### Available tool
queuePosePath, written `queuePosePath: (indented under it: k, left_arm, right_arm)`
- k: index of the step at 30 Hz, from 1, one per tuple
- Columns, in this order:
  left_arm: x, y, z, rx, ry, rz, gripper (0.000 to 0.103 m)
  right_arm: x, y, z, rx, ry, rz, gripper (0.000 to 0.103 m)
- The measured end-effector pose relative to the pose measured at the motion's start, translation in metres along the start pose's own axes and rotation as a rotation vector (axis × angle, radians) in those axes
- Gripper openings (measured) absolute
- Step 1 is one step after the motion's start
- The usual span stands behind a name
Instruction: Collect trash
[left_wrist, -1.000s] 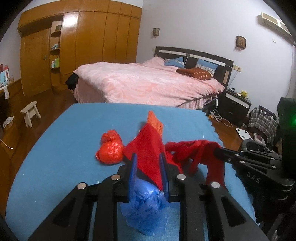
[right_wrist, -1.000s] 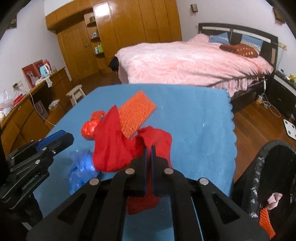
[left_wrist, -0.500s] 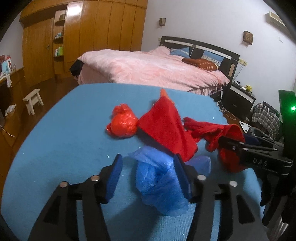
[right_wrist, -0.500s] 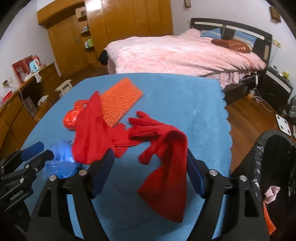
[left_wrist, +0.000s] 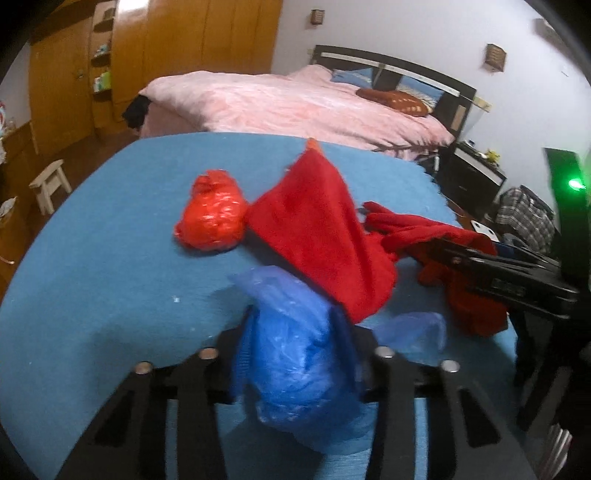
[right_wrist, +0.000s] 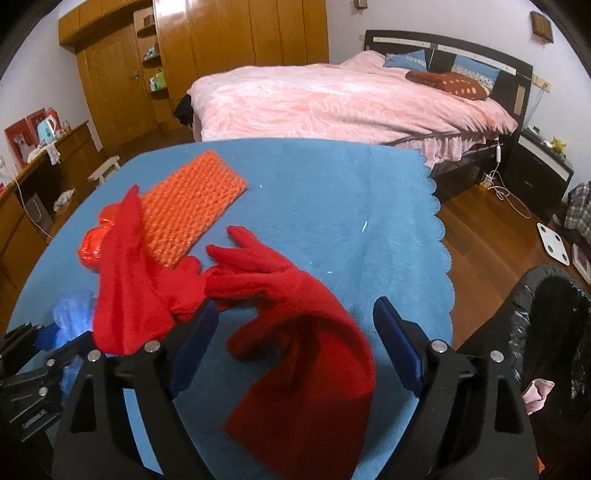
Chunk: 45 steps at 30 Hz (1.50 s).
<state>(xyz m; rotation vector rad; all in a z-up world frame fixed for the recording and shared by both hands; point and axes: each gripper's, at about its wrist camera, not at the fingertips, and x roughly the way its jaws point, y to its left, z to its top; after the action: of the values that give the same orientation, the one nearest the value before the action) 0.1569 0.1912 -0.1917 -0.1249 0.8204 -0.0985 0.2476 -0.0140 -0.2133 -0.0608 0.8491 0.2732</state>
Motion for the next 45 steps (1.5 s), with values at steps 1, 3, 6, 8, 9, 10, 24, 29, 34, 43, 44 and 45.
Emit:
queuePosePath:
  k: [1,3,6,8,9,10,24,29,34,43,44,45]
  left_arm:
    - [-0.001,-0.001,0.0,0.005,-0.002,0.002,0.037]
    - [-0.003,0.0,-0.001,0.0,-0.008,-0.007,0.034]
    - [-0.005,0.003,0.0,-0.011,-0.017,-0.02,0.032]
    - [-0.008,0.003,0.0,-0.01,-0.027,-0.019,0.03]
    - [-0.011,0.002,0.0,-0.009,-0.035,-0.016,0.03]
    - [-0.014,0.002,-0.001,-0.011,-0.043,-0.015,0.03]
    - [-0.066,-0.006,0.023,-0.007,-0.151,0.012,0.029]
    - [-0.075,-0.024,0.036,0.007,-0.18,-0.008,0.029]
    - [-0.082,-0.054,0.05,0.037,-0.209,-0.036,0.029]
    - [-0.088,-0.109,0.067,0.086,-0.245,-0.092,0.029]
    - [-0.089,-0.114,0.067,0.091,-0.246,-0.097,0.029]
    - [-0.089,-0.12,0.068,0.096,-0.247,-0.105,0.029]
  right_arm:
    - [0.002,0.0,0.0,0.002,0.006,0.006,0.075]
    - [0.006,-0.002,0.0,0.009,0.028,0.028,0.062]
    - [0.009,-0.002,-0.001,0.002,0.057,0.056,0.036]
    - [0.007,0.0,-0.003,-0.006,0.061,0.073,0.011]
    - [0.005,0.0,-0.003,-0.009,0.059,0.081,0.008]
    - [0.002,0.001,-0.004,-0.009,0.053,0.087,0.008]
    - [-0.077,-0.003,0.013,0.001,-0.082,0.148,0.008]
    - [-0.105,-0.015,0.018,0.02,-0.124,0.15,0.008]
    - [-0.131,-0.031,0.018,0.036,-0.158,0.132,0.008]
    - [-0.17,-0.069,0.01,0.077,-0.209,0.079,0.008]
    - [-0.176,-0.075,0.008,0.083,-0.215,0.067,0.008]
    - [-0.18,-0.08,0.007,0.088,-0.22,0.059,0.008]
